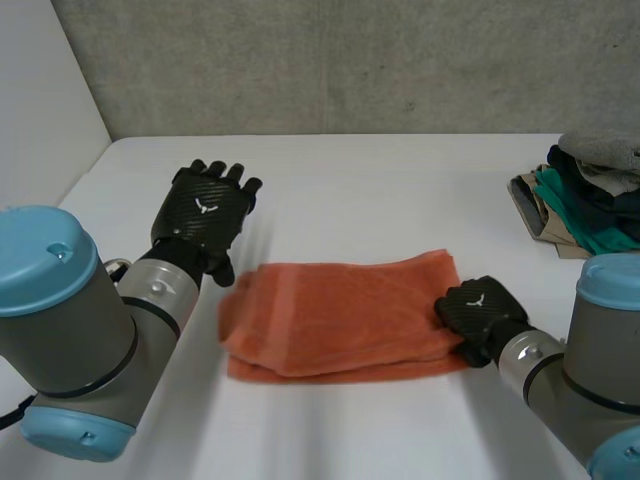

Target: Fold the laundry.

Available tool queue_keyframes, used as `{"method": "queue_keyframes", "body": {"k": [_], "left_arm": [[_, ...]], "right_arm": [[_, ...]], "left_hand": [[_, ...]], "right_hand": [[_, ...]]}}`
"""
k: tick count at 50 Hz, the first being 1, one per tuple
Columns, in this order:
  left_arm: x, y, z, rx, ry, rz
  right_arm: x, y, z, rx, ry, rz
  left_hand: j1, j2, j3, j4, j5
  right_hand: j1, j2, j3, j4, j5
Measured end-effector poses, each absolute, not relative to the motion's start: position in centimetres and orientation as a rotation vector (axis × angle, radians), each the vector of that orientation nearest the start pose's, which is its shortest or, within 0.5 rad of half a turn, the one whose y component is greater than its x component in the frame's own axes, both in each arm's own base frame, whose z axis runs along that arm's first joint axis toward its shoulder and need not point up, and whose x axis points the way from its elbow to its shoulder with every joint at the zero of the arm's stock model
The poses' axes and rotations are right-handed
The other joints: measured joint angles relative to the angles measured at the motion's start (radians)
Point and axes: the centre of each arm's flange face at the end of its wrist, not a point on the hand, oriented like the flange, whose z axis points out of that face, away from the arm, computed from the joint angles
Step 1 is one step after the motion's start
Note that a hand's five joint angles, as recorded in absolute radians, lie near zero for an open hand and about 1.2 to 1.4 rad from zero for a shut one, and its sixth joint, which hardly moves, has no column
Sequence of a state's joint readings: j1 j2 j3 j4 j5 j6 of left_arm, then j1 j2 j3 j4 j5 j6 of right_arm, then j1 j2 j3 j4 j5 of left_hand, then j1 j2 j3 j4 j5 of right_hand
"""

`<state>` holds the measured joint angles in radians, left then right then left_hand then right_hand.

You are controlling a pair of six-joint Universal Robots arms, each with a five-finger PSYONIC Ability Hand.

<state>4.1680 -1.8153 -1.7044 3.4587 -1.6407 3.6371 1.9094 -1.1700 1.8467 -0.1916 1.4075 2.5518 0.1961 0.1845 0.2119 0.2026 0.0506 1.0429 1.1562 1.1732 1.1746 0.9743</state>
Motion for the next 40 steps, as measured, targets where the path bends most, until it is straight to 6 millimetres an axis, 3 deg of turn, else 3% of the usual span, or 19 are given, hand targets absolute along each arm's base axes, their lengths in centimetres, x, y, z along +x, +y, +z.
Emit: {"method": "queue_keyframes", "body": {"k": [5,9,13,15,18,19,22,23,26,30,31,32,33,35,40], "left_arm": [[-28.2,-22.7,21.9,1.060,2.013,-2.136],[-27.8,-22.7,22.3,1.039,2.006,-2.138],[-27.0,-23.0,22.8,0.998,1.999,-2.136],[-26.4,-23.3,23.1,0.967,1.995,-2.133],[-25.8,-23.6,23.4,0.938,1.992,-2.130],[-25.6,-23.7,23.5,0.930,1.992,-2.130],[-25.4,-23.9,23.6,0.909,1.998,-2.135],[-25.4,-23.9,23.6,0.909,1.998,-2.135],[-25.5,-23.9,23.8,0.888,2.014,-2.156],[-25.8,-24.0,24.1,0.855,2.041,-2.195],[-26.1,-24.0,24.3,0.838,2.058,-2.223],[-26.1,-24.0,24.3,0.838,2.058,-2.223],[-26.6,-24.0,24.4,0.827,2.079,-2.251],[-27.4,-23.8,24.4,0.831,2.105,-2.279],[-30.6,-22.2,23.4,0.917,2.206,-2.306]], "right_arm": [[24.2,-25.5,13.8,-1.412,2.277,-1.861],[26.8,-25.2,16.3,-1.482,2.092,-2.076],[32.2,-21.7,17.6,-1.580,1.743,-2.161],[35.2,-18.9,17.3,-1.633,1.550,-2.133],[37.8,-15.7,16.1,-1.682,1.377,-2.054],[38.4,-14.9,15.7,-1.692,1.337,-2.025],[39.5,-13.1,14.5,-1.688,1.276,-1.921],[39.5,-13.1,14.5,-1.688,1.276,-1.921],[39.4,-13.4,14.4,-1.582,1.340,-1.839],[38.1,-15.8,15.7,-1.387,1.474,-1.803],[36.9,-17.6,16.9,-1.253,1.558,-1.794],[36.9,-17.6,16.9,-1.253,1.558,-1.794],[35.4,-19.3,18.1,-1.115,1.642,-1.778],[33.7,-20.9,19.1,-0.969,1.725,-1.749],[30.6,-23.4,20.4,-0.722,1.889,-1.648]], "left_hand": [[0.000,0.000,0.000,0.000,0.000],[0.000,0.000,0.000,0.000,0.000],[0.000,0.000,0.000,0.000,0.000],[0.000,0.000,0.000,0.000,0.000],[0.002,0.000,0.000,0.000,0.000],[0.003,0.000,0.000,0.001,0.000],[0.003,0.000,0.000,0.002,0.000],[0.003,0.000,0.000,0.002,0.000],[0.003,0.000,0.000,0.002,0.000],[0.004,0.004,0.000,0.002,0.000],[0.003,0.004,0.000,0.002,0.000],[0.003,0.004,0.000,0.002,0.000],[0.003,0.008,0.002,0.002,0.000],[0.004,0.021,0.003,0.004,0.004],[0.004,0.035,0.003,0.009,0.004]], "right_hand": [[0.024,0.000,0.017,0.022,0.013],[0.029,0.000,0.017,0.022,0.017],[0.029,0.000,0.019,0.025,0.024],[0.029,0.002,0.019,0.025,0.026],[0.029,-0.006,0.002,0.007,0.018],[-0.023,-0.083,-0.090,-0.088,-0.069],[-0.470,-0.576,-0.578,-0.577,-0.568],[-0.470,-0.576,-0.578,-0.577,-0.568],[-0.747,-0.861,-0.877,-0.882,-0.869],[-0.809,-0.938,-0.957,-0.957,-0.930],[-0.809,-0.938,-0.957,-0.957,-0.930],[-0.809,-0.938,-0.957,-0.957,-0.930],[-0.809,-0.938,-0.957,-0.957,-0.930],[-0.809,-0.938,-0.957,-0.957,-0.930],[-0.809,-0.938,-0.957,-0.957,-0.930]]}}
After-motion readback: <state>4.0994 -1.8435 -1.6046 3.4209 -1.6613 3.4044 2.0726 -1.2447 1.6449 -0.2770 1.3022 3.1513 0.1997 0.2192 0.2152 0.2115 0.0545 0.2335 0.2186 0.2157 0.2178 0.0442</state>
